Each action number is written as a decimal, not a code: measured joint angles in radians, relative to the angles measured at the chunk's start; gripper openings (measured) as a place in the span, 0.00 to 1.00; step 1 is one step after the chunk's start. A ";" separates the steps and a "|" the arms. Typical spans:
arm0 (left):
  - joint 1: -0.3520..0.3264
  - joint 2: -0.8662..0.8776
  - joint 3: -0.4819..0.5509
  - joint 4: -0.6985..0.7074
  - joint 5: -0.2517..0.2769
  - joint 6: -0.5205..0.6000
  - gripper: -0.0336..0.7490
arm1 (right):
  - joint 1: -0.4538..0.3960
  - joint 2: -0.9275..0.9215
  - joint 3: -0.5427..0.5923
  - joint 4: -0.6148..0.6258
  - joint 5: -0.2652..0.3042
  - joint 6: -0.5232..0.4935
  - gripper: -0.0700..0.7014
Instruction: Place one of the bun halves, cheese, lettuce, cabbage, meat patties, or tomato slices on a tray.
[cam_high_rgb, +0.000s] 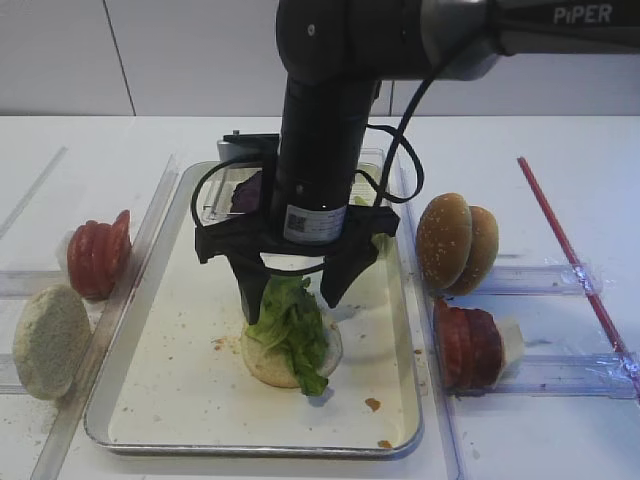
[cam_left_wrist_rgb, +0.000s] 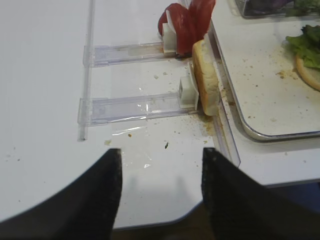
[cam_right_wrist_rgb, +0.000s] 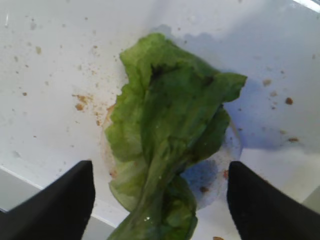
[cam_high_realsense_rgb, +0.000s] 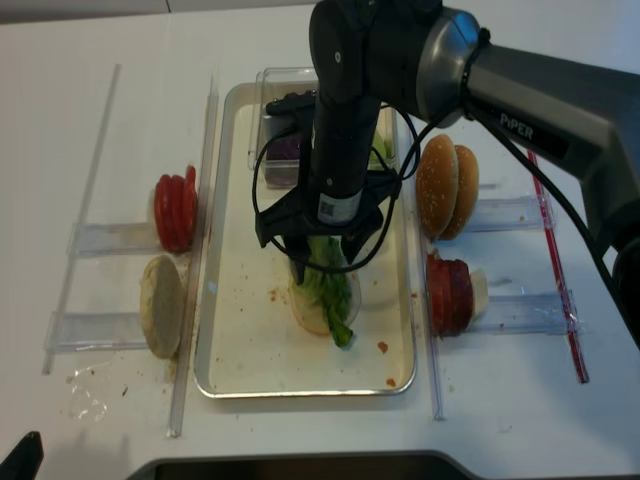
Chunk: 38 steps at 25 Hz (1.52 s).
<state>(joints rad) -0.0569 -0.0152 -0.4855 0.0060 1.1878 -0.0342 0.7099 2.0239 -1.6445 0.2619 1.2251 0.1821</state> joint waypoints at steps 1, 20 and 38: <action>0.000 0.000 0.000 0.000 0.000 0.000 0.49 | 0.000 0.000 0.000 -0.008 0.000 0.000 0.84; 0.000 0.000 0.000 -0.006 0.000 0.000 0.49 | 0.000 -0.117 0.000 -0.049 0.000 0.042 0.89; 0.000 0.000 0.000 -0.006 0.000 0.000 0.49 | -0.141 -0.274 0.000 -0.131 0.011 0.071 0.89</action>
<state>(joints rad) -0.0569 -0.0152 -0.4855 0.0000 1.1878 -0.0342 0.5686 1.7498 -1.6445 0.1304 1.2364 0.2530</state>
